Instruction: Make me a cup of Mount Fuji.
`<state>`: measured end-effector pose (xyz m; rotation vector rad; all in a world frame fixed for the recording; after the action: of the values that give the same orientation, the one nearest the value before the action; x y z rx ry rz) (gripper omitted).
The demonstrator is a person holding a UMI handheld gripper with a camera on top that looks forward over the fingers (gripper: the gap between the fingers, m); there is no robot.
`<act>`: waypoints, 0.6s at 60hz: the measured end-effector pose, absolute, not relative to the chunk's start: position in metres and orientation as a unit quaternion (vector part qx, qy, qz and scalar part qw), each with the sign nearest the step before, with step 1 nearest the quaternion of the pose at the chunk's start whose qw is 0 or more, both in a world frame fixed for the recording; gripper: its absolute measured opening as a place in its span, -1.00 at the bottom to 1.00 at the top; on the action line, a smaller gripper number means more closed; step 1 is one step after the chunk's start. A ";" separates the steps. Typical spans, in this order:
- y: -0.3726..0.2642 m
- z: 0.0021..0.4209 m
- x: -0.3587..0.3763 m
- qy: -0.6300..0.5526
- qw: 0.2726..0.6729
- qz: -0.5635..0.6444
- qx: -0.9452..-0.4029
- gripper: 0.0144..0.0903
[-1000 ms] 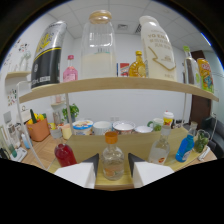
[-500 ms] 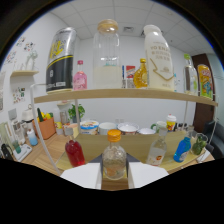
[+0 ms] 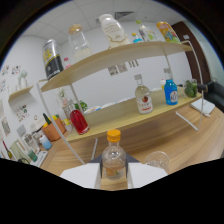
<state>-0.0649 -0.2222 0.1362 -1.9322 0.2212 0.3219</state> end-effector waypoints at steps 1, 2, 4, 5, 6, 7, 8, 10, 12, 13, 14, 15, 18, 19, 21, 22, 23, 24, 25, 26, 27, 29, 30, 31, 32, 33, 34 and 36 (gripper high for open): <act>-0.223 0.134 -0.066 0.107 0.547 0.152 -0.816 -0.45; -0.223 0.132 -0.067 0.122 0.541 0.169 -0.815 -0.45; -0.224 0.128 -0.068 0.157 0.528 0.204 -0.809 -0.45; -0.224 0.126 -0.068 0.175 0.521 0.222 -0.806 -0.46; -0.224 0.126 -0.068 0.193 0.513 0.240 -0.802 -0.46; -0.224 0.125 -0.067 0.212 0.507 0.257 -0.795 -0.46; -0.225 0.123 -0.066 0.229 0.501 0.273 -0.789 -0.46; -0.225 0.122 -0.064 0.260 0.492 0.303 -0.774 -0.46; -0.225 0.123 -0.063 0.286 0.483 0.331 -0.758 -0.45; -0.225 0.123 -0.062 0.299 0.478 0.345 -0.750 -0.45; -0.225 0.124 -0.061 0.310 0.474 0.358 -0.742 -0.45; -0.224 0.124 -0.060 0.322 0.469 0.370 -0.734 -0.46; -0.222 0.125 -0.059 0.358 0.451 0.408 -0.708 -0.46; -0.220 0.129 -0.060 0.370 0.441 0.424 -0.700 -0.46; -0.219 0.126 -0.059 0.392 0.430 0.449 -0.678 -0.46; -0.218 0.126 -0.058 0.404 0.423 0.461 -0.667 -0.46; -0.218 0.126 -0.058 0.415 0.417 0.473 -0.656 -0.46; -0.217 0.127 -0.057 0.425 0.410 0.484 -0.645 -0.46; -0.216 0.128 -0.057 0.434 0.403 0.497 -0.635 -0.46; -0.216 0.129 -0.057 0.443 0.395 0.509 -0.623 -0.46; -0.218 0.133 -0.056 0.453 0.382 0.523 -0.613 -0.46; -0.213 0.130 -0.055 0.468 0.372 0.540 -0.592 -0.46; -0.212 0.131 -0.055 0.475 0.364 0.551 -0.581 -0.46; -0.212 0.132 -0.056 0.481 0.356 0.563 -0.570 -0.46; -0.211 0.133 -0.056 0.489 0.347 0.575 -0.557 -0.46; -0.211 0.134 -0.056 0.497 0.337 0.585 -0.545 -0.46; -0.210 0.134 -0.055 0.506 0.327 0.595 -0.532 -0.46; -0.210 0.136 -0.053 0.520 0.309 0.614 -0.507 -0.46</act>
<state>-0.0530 -0.2101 0.1361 -1.3410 1.3747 1.6227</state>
